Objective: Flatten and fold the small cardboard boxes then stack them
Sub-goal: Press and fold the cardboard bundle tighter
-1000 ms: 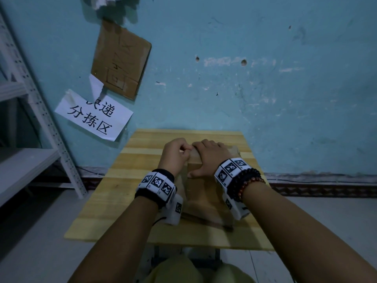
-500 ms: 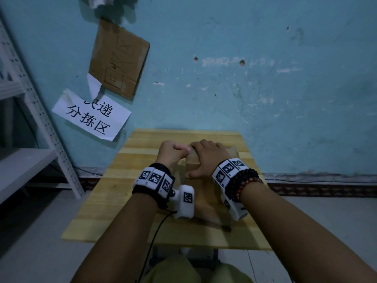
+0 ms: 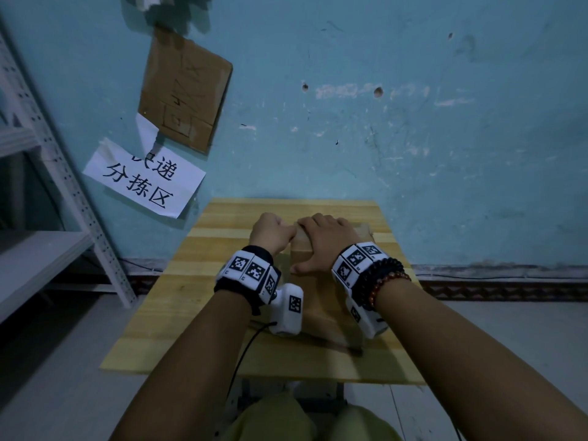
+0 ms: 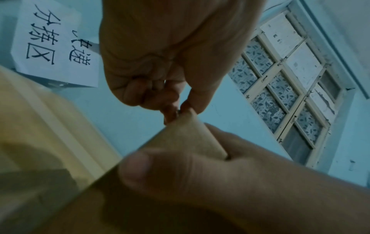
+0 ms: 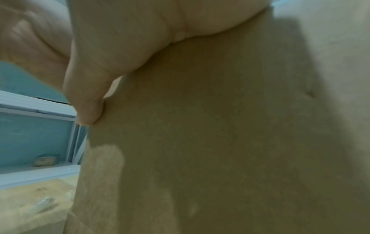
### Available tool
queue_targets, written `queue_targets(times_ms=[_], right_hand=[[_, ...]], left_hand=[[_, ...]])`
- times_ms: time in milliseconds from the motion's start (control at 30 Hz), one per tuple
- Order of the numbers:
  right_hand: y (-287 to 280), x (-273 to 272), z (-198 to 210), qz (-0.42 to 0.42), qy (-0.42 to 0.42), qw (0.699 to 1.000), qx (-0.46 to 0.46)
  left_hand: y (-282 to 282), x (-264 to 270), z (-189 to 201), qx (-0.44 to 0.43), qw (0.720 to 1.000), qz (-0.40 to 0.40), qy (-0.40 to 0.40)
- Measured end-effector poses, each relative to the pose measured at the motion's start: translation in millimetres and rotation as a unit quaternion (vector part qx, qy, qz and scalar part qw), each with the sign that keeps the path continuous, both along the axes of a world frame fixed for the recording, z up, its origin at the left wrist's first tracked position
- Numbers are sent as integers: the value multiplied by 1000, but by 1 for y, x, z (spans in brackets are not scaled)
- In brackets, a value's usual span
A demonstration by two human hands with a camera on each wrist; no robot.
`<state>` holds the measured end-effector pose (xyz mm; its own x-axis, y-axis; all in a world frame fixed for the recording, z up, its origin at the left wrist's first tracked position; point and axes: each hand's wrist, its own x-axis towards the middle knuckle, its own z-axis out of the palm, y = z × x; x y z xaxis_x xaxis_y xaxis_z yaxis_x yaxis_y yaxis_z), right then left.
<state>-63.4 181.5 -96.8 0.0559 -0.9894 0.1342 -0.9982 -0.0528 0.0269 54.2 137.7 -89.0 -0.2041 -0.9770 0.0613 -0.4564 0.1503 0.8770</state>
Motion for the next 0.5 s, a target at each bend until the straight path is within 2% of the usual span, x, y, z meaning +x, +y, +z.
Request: queue_targets(times_ms=[133,333,400,500], right_hand=[[1,0,0,1,-3,1000,-3],[1,0,0,4,-4,1000,-3],[1,0,1,5,-2,1000,-4],[2,0,1,3,-2,1000,-1]], left_hand=[[2,-4,-10,13,998,32,46],[-3,1,-20,91,983,29,156],[0,1,-19,110,978,35,171],[3,-1,-18,87,981,49,167]])
